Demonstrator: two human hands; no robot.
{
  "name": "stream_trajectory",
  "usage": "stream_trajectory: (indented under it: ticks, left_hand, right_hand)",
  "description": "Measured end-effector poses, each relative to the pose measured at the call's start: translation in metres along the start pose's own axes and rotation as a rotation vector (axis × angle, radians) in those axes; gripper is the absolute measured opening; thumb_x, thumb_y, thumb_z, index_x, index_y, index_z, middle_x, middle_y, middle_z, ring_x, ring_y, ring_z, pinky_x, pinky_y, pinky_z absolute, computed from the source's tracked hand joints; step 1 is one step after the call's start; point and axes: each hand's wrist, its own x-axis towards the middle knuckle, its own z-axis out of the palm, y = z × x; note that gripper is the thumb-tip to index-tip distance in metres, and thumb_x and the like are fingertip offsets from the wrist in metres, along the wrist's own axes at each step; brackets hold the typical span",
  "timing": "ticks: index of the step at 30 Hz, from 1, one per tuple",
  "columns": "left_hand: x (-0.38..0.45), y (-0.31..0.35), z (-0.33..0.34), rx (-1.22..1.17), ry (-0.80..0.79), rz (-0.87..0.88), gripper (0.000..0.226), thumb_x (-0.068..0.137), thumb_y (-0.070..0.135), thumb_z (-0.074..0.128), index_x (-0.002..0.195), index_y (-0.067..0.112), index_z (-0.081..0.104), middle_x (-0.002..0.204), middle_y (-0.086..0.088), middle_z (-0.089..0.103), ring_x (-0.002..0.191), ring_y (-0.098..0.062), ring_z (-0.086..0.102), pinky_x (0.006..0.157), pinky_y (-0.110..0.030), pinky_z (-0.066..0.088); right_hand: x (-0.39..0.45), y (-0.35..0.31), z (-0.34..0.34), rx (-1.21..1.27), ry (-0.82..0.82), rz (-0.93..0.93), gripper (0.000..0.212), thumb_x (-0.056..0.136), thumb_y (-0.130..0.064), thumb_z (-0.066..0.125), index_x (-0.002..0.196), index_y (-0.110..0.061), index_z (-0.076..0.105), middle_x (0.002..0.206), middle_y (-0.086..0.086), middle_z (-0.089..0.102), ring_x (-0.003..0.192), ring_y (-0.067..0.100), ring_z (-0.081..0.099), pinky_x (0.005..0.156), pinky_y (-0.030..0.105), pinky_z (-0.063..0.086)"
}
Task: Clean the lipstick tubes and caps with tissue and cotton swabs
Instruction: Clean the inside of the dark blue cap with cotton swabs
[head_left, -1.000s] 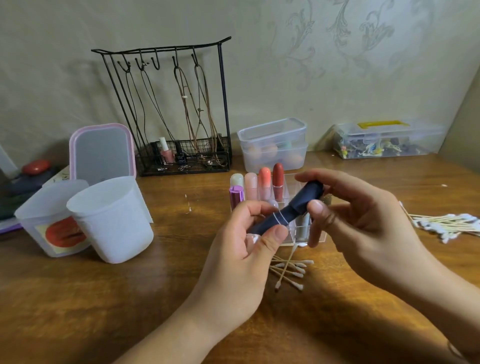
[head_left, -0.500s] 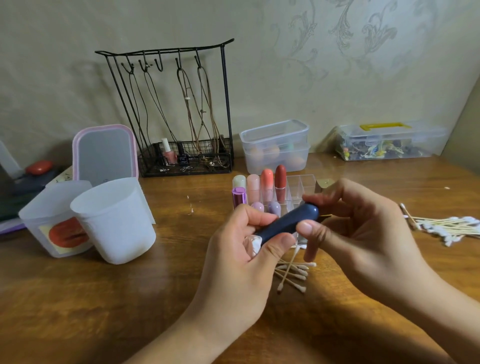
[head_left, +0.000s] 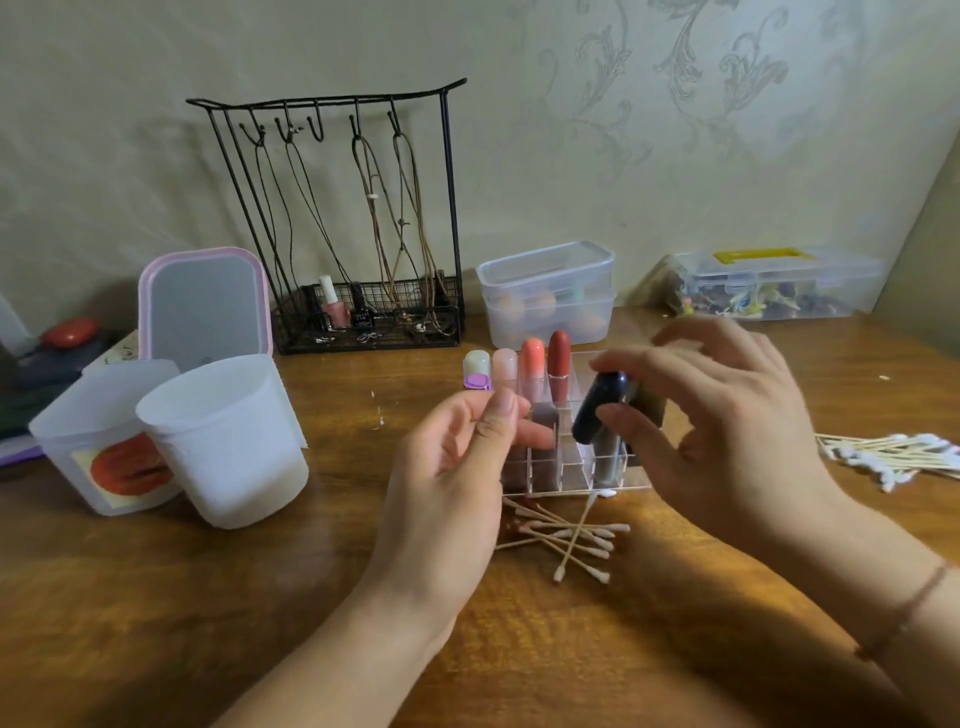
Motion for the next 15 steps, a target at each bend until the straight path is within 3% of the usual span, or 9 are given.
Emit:
stream_trajectory:
  ticks: [4, 7, 9, 12, 13, 15]
  left_hand:
    - [0.000, 0.000, -0.002, 0.025, -0.011, -0.032, 0.038, 0.086, 0.047, 0.044, 0.093, 0.017, 0.067, 0.097, 0.001, 0.072, 0.046, 0.005, 0.048, 0.062, -0.017, 0.038]
    - [-0.003, 0.003, 0.000, 0.038, -0.001, -0.047, 0.038, 0.085, 0.045, 0.045, 0.093, 0.016, 0.067, 0.094, 0.001, 0.071, 0.047, 0.005, 0.048, 0.087, -0.058, 0.042]
    - [-0.004, 0.003, 0.001, 0.038, 0.000, -0.052, 0.031, 0.090, 0.038, 0.046, 0.094, 0.015, 0.067, 0.091, 0.000, 0.071, 0.047, 0.005, 0.049, 0.096, -0.069, 0.031]
    - [-0.003, -0.003, 0.001, 0.089, 0.002, -0.026, 0.023, 0.095, 0.029, 0.046, 0.095, 0.019, 0.067, 0.090, 0.000, 0.071, 0.048, 0.005, 0.051, 0.087, -0.064, 0.041]
    - [-0.002, -0.006, 0.001, 0.105, -0.003, -0.004, 0.022, 0.095, 0.029, 0.047, 0.095, 0.020, 0.068, 0.089, 0.000, 0.071, 0.048, 0.004, 0.051, 0.076, -0.055, 0.047]
    - [-0.001, -0.008, 0.000, 0.095, -0.025, 0.030, 0.022, 0.091, 0.032, 0.050, 0.095, 0.019, 0.068, 0.085, 0.000, 0.070, 0.046, 0.004, 0.051, 0.059, -0.024, 0.045]
  right_hand:
    - [0.001, 0.004, 0.010, -0.092, -0.123, -0.064, 0.030, 0.081, -0.033, 0.067, 0.109, -0.024, 0.073, 0.108, -0.004, 0.072, 0.114, 0.035, 0.057, 0.088, 0.047, 0.042]
    - [0.000, 0.004, 0.014, -0.167, -0.230, -0.065, 0.035, 0.080, -0.037, 0.063, 0.113, -0.029, 0.072, 0.126, 0.000, 0.066, 0.128, 0.039, 0.046, 0.097, 0.053, 0.036]
    - [0.000, 0.002, 0.012, -0.223, -0.259, -0.024, 0.041, 0.079, -0.040, 0.061, 0.118, -0.028, 0.069, 0.138, 0.005, 0.057, 0.136, 0.041, 0.037, 0.103, 0.056, 0.032]
    - [0.001, 0.001, 0.008, -0.284, -0.285, 0.043, 0.039, 0.078, -0.048, 0.060, 0.107, -0.026, 0.074, 0.146, 0.009, 0.048, 0.143, 0.042, 0.026, 0.107, 0.061, 0.027]
    - [0.001, 0.002, 0.008, -0.294, -0.294, 0.047, 0.035, 0.078, -0.049, 0.059, 0.100, -0.026, 0.076, 0.146, 0.010, 0.047, 0.143, 0.043, 0.024, 0.107, 0.062, 0.026]
    - [0.000, 0.005, 0.010, -0.281, -0.286, 0.055, 0.029, 0.077, -0.047, 0.060, 0.090, -0.028, 0.077, 0.147, 0.010, 0.047, 0.144, 0.044, 0.022, 0.107, 0.064, 0.024]
